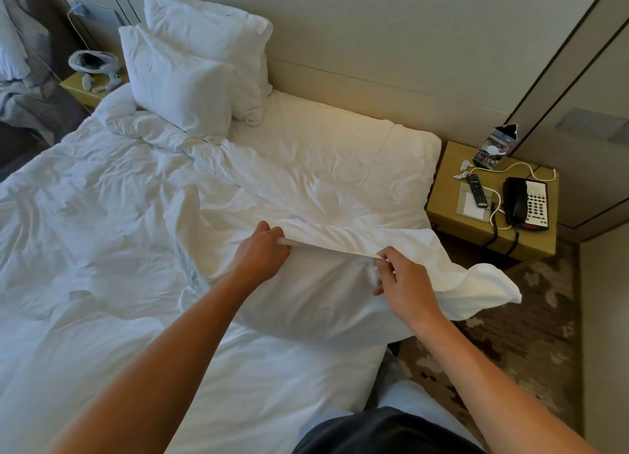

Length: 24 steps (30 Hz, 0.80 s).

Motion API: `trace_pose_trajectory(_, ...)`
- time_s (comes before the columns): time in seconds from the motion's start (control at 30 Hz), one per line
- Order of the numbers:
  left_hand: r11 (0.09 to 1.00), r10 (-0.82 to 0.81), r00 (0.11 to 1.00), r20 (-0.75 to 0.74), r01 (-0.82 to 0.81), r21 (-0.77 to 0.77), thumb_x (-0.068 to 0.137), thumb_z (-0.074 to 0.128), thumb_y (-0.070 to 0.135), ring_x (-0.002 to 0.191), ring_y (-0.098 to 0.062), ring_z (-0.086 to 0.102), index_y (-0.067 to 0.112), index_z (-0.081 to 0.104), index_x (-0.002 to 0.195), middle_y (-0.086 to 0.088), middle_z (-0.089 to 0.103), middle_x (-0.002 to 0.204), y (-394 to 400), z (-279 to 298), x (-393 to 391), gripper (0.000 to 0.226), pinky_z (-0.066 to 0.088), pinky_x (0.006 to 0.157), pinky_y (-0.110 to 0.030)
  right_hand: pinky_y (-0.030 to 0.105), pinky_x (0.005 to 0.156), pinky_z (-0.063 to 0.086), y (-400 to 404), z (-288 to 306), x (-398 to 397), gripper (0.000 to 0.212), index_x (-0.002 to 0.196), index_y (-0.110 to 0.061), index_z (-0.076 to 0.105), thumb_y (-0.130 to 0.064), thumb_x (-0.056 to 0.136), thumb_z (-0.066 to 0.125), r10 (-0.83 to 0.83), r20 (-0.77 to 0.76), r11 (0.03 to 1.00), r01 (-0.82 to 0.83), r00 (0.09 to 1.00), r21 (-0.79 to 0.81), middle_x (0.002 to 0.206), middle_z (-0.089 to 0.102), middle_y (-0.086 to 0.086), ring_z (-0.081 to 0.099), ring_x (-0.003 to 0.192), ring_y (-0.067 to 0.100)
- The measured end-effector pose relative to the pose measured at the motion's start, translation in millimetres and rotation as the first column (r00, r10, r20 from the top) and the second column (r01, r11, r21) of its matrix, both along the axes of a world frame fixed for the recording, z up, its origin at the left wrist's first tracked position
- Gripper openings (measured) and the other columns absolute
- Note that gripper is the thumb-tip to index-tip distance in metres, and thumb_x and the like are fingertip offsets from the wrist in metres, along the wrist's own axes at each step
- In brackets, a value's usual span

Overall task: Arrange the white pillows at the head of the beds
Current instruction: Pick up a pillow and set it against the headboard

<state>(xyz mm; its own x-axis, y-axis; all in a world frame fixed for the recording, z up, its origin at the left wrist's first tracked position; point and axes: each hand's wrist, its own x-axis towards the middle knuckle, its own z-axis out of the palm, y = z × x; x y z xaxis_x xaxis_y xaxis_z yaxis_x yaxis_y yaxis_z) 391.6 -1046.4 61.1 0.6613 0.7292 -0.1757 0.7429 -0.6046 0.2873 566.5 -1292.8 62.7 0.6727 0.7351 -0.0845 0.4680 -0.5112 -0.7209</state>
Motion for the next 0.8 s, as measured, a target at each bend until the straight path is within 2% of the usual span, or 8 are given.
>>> trace_pose_trajectory(0.17, 0.998, 0.018, 1.000, 0.013, -0.019, 0.067, 0.101, 0.053, 0.033, 0.073, -0.028, 0.063, 0.014, 0.071, 0.100, -0.002, 0.053, 0.104, 10, 3, -22, 0.026, 0.049, 0.064, -0.036, 0.041, 0.076, 0.057, 1, -3, 1, 0.018, 0.090, -0.025, 0.066, -0.030, 0.105, 0.059, 0.020, 0.138, 0.999, -0.015, 0.990, -0.039, 0.078, 0.066, -0.011, 0.061, 0.078, 0.013)
trace_pose_trajectory(0.2, 0.995, 0.016, 1.000, 0.024, -0.018, 0.093, 0.102, 0.054, 0.033, 0.072, -0.028, 0.063, 0.013, 0.071, 0.096, -0.003, 0.054, 0.102, 12, 8, -26, 0.027, 0.050, 0.063, -0.037, 0.042, 0.085, 0.056, 1, -3, 1, 0.018, 0.088, -0.025, 0.066, -0.028, 0.104, 0.060, 0.022, 0.171, 0.999, -0.015, 0.985, -0.044, 0.078, 0.064, -0.011, 0.059, 0.078, 0.012)
trace_pose_trajectory(0.3, 0.979, -0.004, 0.994, 0.108, -0.018, 0.204, 0.101, 0.056, 0.033, 0.066, -0.029, 0.061, 0.016, 0.067, 0.089, -0.001, 0.053, 0.093, 16, 26, -35, 0.023, 0.050, 0.061, -0.037, 0.048, 0.126, 0.031, 3, -8, -4, 0.019, 0.089, -0.025, 0.062, -0.023, 0.107, 0.055, 0.038, 0.299, 0.997, -0.018, 0.953, -0.070, 0.081, 0.060, -0.012, 0.057, 0.079, 0.011)
trace_pose_trajectory(0.37, 0.964, -0.014, 0.985, 0.175, -0.033, 0.263, 0.100, 0.058, 0.030, 0.061, -0.029, 0.059, 0.017, 0.067, 0.089, 0.001, 0.053, 0.090, 14, 35, -38, 0.019, 0.048, 0.059, -0.037, 0.050, 0.130, 0.022, 6, -10, -8, 0.020, 0.092, -0.026, 0.059, -0.022, 0.109, 0.050, 0.003, 0.334, 1.000, 0.005, 0.943, -0.022, 0.082, 0.058, -0.011, 0.056, 0.081, 0.012)
trace_pose_trajectory(0.43, 0.963, -0.010, 0.977, 0.214, -0.048, 0.265, 0.100, 0.059, 0.029, 0.060, -0.028, 0.059, 0.017, 0.068, 0.091, 0.001, 0.054, 0.091, 8, 36, -40, 0.017, 0.045, 0.058, -0.035, 0.048, 0.124, 0.032, 7, -10, -8, 0.021, 0.092, -0.025, 0.055, -0.023, 0.111, 0.045, -0.049, 0.279, 0.998, 0.034, 0.959, 0.057, 0.079, 0.059, -0.009, 0.054, 0.079, 0.014)
trace_pose_trajectory(0.5, 0.972, 0.009, 0.973, 0.229, -0.062, 0.227, 0.101, 0.059, 0.033, 0.061, -0.026, 0.059, 0.019, 0.069, 0.095, 0.001, 0.055, 0.093, 4, 28, -43, 0.018, 0.041, 0.057, -0.032, 0.043, 0.099, 0.051, 7, -9, -8, 0.021, 0.094, -0.027, 0.053, -0.025, 0.111, 0.042, -0.075, 0.191, 0.992, 0.055, 0.979, 0.110, 0.079, 0.060, -0.007, 0.056, 0.078, 0.015)
trace_pose_trajectory(0.57, 0.979, 0.038, 0.976, 0.215, -0.079, 0.189, 0.103, 0.054, 0.040, 0.064, -0.023, 0.057, 0.023, 0.068, 0.097, 0.002, 0.056, 0.093, 4, 17, -46, 0.023, 0.039, 0.057, -0.030, 0.041, 0.073, 0.055, 7, -8, -9, 0.018, 0.098, -0.028, 0.053, -0.025, 0.111, 0.042, -0.065, 0.184, 0.992, 0.044, 0.981, 0.118, 0.083, 0.060, -0.007, 0.059, 0.077, 0.013)
trace_pose_trajectory(0.8, 0.998, 0.051, 0.993, 0.106, -0.053, 0.017, 0.105, 0.045, 0.036, 0.078, -0.022, 0.061, 0.017, 0.069, 0.096, 0.002, 0.057, 0.088, 8, -12, -53, 0.032, 0.042, 0.064, -0.032, 0.032, 0.069, 0.053, -4, -6, -8, 0.017, 0.105, -0.024, 0.062, -0.028, 0.110, 0.047, -0.070, 0.306, 0.996, 0.051, 0.949, 0.070, 0.090, 0.065, -0.008, 0.061, 0.079, 0.011)
